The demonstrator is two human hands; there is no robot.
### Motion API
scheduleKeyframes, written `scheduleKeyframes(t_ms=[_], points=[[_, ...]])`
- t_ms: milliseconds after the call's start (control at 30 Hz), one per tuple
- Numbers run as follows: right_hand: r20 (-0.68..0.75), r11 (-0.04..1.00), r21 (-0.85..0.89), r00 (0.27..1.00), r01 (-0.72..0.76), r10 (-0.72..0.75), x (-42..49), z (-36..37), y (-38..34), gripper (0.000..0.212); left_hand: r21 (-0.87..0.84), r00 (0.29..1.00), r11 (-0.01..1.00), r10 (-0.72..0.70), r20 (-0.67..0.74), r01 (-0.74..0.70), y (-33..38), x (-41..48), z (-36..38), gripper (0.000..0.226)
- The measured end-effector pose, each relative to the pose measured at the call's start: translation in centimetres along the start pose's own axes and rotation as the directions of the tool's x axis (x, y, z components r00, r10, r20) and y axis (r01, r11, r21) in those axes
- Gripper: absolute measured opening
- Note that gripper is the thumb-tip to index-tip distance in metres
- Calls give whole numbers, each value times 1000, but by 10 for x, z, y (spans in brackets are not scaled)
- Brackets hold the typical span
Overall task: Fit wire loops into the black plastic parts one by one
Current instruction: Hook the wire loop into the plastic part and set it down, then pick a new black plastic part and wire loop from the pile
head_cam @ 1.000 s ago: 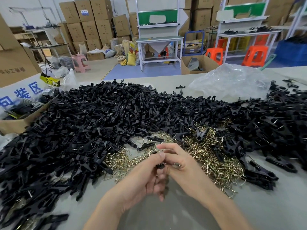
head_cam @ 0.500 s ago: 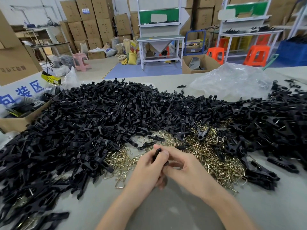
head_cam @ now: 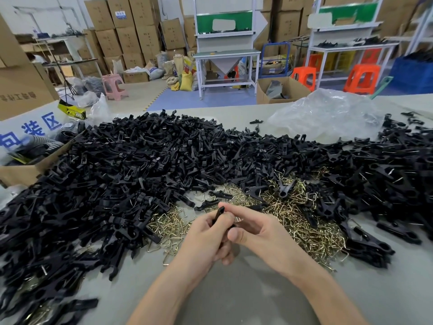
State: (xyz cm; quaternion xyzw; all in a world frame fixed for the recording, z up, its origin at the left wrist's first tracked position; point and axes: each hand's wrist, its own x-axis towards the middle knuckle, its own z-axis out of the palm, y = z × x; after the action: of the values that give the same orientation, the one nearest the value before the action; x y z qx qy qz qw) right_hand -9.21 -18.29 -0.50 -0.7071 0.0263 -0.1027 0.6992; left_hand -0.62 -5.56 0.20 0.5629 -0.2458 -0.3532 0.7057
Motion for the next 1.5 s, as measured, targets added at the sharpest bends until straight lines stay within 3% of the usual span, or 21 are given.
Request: scheduleKeyframes(t_ms=[233,333,433,533,600,667,733,767,800,867,933,967,1000,1067,1133,1200,1267,1367,1500], points=[[-2,999,32,1000,-1,1,0,-1,-2,50,-85,996,996,-21,84,28,-3,2,-4,26],[-47,992,-117,998,37,-43,-2,-1,0,39,-52,988,998,-14,156,22,-5,1,-6,36],[-158,977,-209,985,42,-76,-4,-3,1,42,-22,985,1000,15,172,-11,-6,1,-7,45],[-294,997,-74,954,35,-55,-7,-6,-11,28,-69,990,998,4,143,6,-8,1,-7,54],[-465,982,114,882,152,-83,-2,-31,-32,24,-50,991,999,0,132,6,-9,2,-9,52],[-608,799,450,792,398,-52,5,-75,-62,37,-34,989,999,11,146,-6,-10,2,-10,42],[-685,542,625,728,561,36,8,-114,-91,61,-2,991,1000,11,136,-10,-12,3,-10,37],[-687,509,650,723,564,75,10,-127,-101,69,16,993,1000,10,120,-12,-12,2,-9,35],[-673,553,648,734,524,93,10,-132,-104,68,32,994,999,14,105,-17,-12,2,-9,35],[-625,785,519,777,337,80,13,-121,-95,49,103,997,993,53,56,-58,-12,2,-7,32],[-597,988,131,802,88,7,11,-91,-72,32,268,986,951,164,-14,-155,-12,2,-6,22],[-582,992,-125,811,-13,-63,11,-74,-57,30,382,970,902,239,-49,-202,-13,2,-8,15],[-549,934,-352,823,-70,-145,10,-58,-42,30,518,947,824,312,-74,-231,-14,2,-11,11],[-458,770,-632,844,-89,-279,9,-30,-17,33,783,891,584,446,-89,-214,-16,4,-18,12],[-352,561,-822,859,-94,-371,11,-11,0,34,941,834,315,546,-75,-122,-17,5,-29,21],[-272,382,-917,884,-118,-380,15,-2,10,35,986,840,161,527,-132,54,-19,9,-37,37],[-247,300,-943,905,-143,-347,19,-1,16,36,982,863,98,468,-188,160,-21,14,-42,48],[-249,282,-948,896,-148,-367,18,-5,22,29,983,874,48,452,-180,178,-22,24,-43,50],[-247,323,-939,885,-117,-396,17,-10,28,25,985,854,105,492,-170,135,-18,30,-47,28]])
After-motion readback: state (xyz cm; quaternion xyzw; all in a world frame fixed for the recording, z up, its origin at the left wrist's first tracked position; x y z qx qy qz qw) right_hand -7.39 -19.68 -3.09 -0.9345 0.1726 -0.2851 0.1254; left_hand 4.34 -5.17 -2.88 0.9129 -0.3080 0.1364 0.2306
